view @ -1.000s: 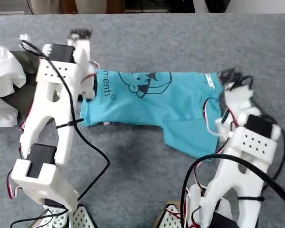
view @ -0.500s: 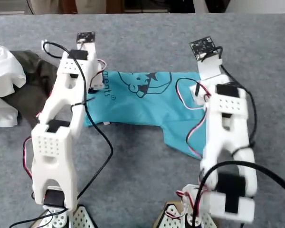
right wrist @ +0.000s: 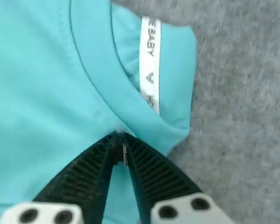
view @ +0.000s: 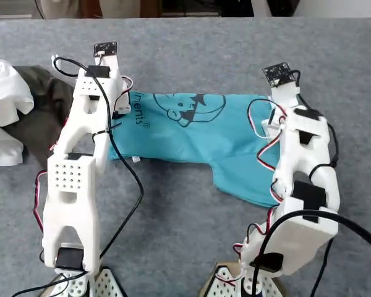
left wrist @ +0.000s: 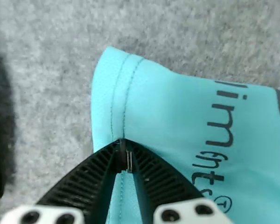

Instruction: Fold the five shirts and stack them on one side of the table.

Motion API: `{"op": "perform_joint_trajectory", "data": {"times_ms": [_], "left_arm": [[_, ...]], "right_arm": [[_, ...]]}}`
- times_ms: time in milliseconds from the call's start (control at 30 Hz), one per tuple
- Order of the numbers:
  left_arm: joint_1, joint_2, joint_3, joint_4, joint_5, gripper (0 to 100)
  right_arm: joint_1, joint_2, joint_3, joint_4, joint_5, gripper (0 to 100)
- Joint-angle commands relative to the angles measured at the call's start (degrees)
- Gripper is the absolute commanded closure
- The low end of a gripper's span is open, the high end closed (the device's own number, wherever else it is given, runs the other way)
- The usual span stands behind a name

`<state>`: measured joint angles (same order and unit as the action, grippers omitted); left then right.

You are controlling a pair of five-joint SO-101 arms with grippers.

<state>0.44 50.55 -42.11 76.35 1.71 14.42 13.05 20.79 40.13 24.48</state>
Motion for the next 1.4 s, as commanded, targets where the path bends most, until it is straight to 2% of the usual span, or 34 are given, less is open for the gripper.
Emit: {"op": "perform_joint_trajectory", "data": {"times_ms": [0,267,400,533,667,800,900,967,1033,1100,1267,1367], "left_arm": [[-0.62,-3.38,-8.35,7.74,0.0,98],[0.88,-12.44,-34.9,24.88,0.0,98],[-0.53,-18.59,-33.49,24.7,-0.09,98],[-0.88,-26.68,-16.26,24.7,-0.09,98],[1.49,-39.96,8.0,24.0,-2.99,98],[2.29,-55.87,31.65,14.95,-3.34,98],[2.29,-65.71,48.79,6.15,-3.43,98],[2.29,-70.02,58.02,1.93,-3.34,98],[2.29,-73.01,63.03,2.11,-3.34,98],[1.93,-74.42,65.23,4.04,-3.69,98],[1.32,-74.59,67.25,5.89,-9.14,98],[1.23,-73.54,67.69,5.63,-9.67,98]], "right_arm": [[1.45,-8.13,-5.14,5.19,-0.7,99.7],[1.01,-25.89,-13.41,21.8,-3.87,99.7],[1.36,-30.55,-13.32,29.8,-6.15,99.6],[1.01,-33.1,-8.75,36.31,-0.7,99.6],[0.92,-39.52,0.31,36.57,13.1,99.6],[-0.84,-48.66,12.7,34.81,31.12,99.3],[-4.35,-53.85,22.02,34.37,39.03,95.8],[-6.73,-55.87,26.95,33.05,39.65,87.2],[-8.57,-56.75,30.64,32.26,39.65,78.1],[-9.98,-56.75,33.36,32.09,39.21,73.2],[-12.09,-56.75,39.87,30.95,36.22,76.8],[-11.74,-56.75,43.47,28.75,36.31,77.2]]}}
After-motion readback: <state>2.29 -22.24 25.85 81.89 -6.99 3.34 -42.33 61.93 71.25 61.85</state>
